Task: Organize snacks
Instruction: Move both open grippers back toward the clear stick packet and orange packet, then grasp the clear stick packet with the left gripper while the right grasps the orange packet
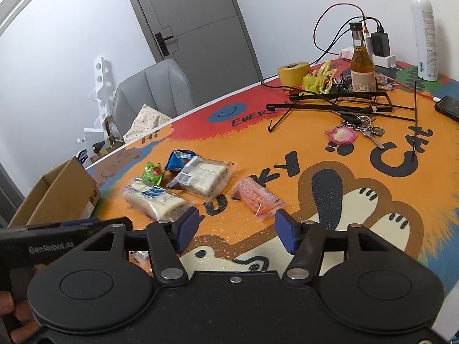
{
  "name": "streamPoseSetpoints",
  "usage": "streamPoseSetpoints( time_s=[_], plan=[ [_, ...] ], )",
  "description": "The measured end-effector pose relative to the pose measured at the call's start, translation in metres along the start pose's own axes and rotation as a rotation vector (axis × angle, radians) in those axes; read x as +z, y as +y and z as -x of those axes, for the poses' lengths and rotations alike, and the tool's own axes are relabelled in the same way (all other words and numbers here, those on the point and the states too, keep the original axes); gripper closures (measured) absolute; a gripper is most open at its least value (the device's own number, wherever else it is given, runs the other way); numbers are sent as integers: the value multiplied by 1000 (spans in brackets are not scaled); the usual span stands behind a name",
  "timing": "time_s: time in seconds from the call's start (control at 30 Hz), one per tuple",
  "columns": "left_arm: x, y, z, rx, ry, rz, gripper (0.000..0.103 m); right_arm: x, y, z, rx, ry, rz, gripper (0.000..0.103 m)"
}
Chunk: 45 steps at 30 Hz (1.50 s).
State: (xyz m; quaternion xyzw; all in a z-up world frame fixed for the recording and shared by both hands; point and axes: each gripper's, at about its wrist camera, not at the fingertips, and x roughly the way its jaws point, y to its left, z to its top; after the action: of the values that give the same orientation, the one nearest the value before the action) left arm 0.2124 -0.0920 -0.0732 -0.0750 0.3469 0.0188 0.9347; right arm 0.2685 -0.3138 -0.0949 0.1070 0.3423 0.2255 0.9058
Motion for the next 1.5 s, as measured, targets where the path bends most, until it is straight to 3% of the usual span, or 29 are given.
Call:
streamPoseSetpoints(
  time_s=[0.37, 0.47, 0.53, 0.6, 1.03, 1.13, 1.27, 1.5],
  plan=[
    [-13, -13, -45, -12, 93, -13, 56, 4, -14, -25, 18, 24, 11, 45],
    [-14, -18, -50, -5, 95, -40, 66, 5, -17, -32, 20, 25, 11, 45],
    [-14, -21, -52, -4, 94, -52, 78, 7, -19, -36, 21, 25, 12, 45],
    [-13, -20, -52, -15, 99, -47, 82, 8, -19, -40, 22, 26, 12, 45],
    [-3, -11, -32, -27, 59, -33, 83, 18, -12, -62, 5, 14, 35, 44],
    [-2, -8, -29, -26, 52, -26, 84, 15, -8, -65, -21, 25, 56, 52],
    [-4, -7, -28, -35, 70, -29, 84, 11, -6, -60, -30, 46, 71, 81],
    [-16, -2, -29, -41, 111, -21, 84, 1, 1, -47, -23, 58, 75, 83]
  ],
)
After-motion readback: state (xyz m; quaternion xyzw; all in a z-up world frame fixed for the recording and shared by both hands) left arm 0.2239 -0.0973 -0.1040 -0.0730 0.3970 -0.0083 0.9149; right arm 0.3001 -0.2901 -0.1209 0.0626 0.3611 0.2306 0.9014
